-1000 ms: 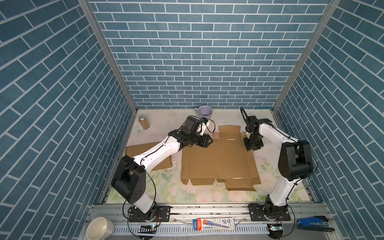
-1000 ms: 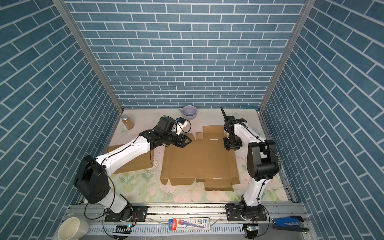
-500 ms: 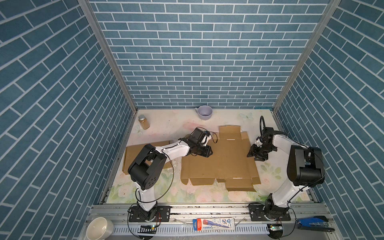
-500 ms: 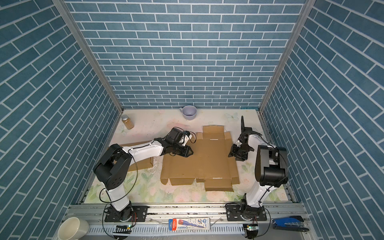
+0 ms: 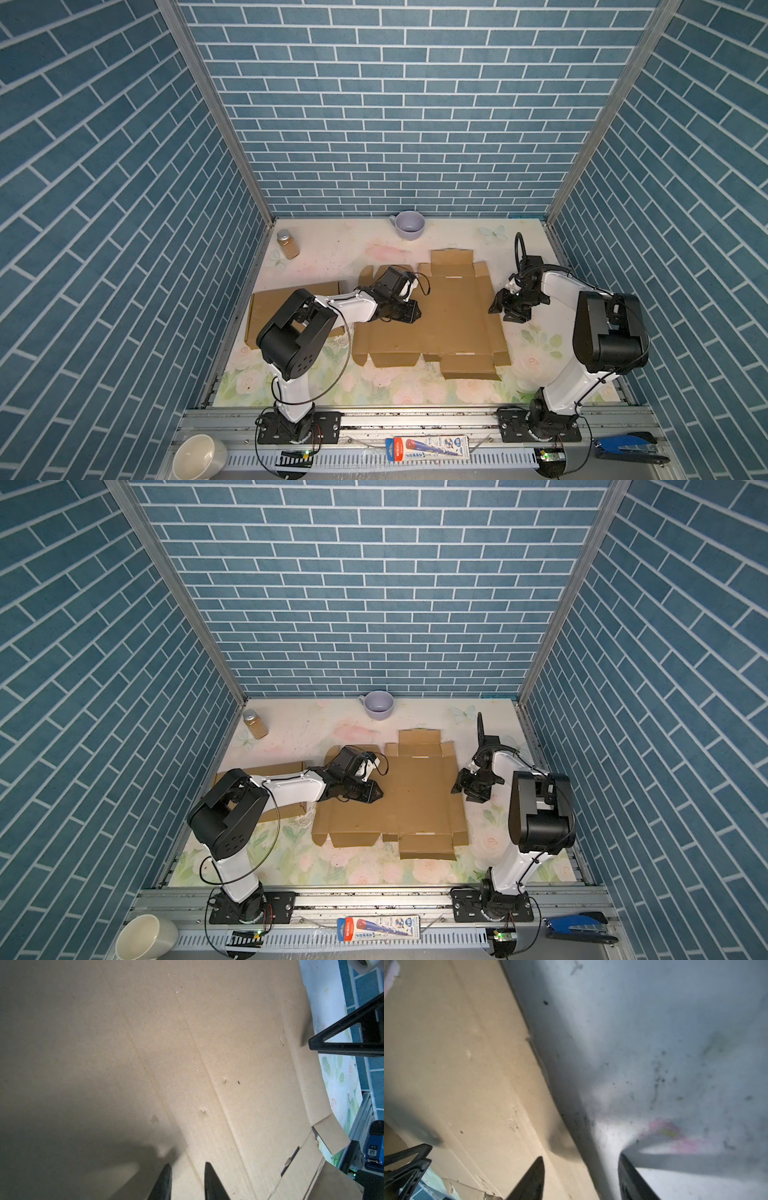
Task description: Fold the paper box
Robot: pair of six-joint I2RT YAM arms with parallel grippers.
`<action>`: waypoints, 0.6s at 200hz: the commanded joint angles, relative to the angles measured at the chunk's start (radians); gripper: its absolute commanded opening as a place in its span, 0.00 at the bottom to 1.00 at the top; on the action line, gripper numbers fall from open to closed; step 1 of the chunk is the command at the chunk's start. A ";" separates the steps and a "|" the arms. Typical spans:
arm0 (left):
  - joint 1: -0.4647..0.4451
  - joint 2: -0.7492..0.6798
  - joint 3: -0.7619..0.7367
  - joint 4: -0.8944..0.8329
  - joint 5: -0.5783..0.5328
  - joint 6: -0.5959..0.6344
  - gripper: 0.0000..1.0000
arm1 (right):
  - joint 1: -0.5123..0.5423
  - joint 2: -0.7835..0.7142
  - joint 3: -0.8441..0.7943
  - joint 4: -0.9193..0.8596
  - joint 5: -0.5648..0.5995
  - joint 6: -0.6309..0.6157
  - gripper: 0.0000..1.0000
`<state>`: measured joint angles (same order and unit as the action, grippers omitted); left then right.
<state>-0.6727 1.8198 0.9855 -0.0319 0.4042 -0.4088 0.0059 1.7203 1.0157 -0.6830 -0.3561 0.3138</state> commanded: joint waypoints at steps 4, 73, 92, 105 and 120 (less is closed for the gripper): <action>-0.004 0.018 -0.034 0.013 -0.005 0.001 0.28 | -0.006 0.004 -0.015 -0.046 0.049 -0.022 0.61; -0.033 0.039 -0.083 0.074 0.000 -0.045 0.27 | 0.044 0.018 -0.066 0.084 -0.178 0.021 0.37; -0.049 0.038 -0.096 0.091 0.000 -0.060 0.27 | 0.048 -0.003 -0.066 0.106 -0.204 0.041 0.30; -0.054 0.033 -0.102 0.096 0.004 -0.070 0.27 | 0.059 -0.014 -0.057 0.100 -0.184 0.051 0.22; -0.059 0.010 -0.105 0.101 0.018 -0.083 0.28 | 0.093 -0.028 -0.017 0.028 -0.051 0.030 0.10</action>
<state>-0.7155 1.8236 0.9112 0.1017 0.4061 -0.4622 0.0559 1.7283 0.9714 -0.5926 -0.5045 0.3470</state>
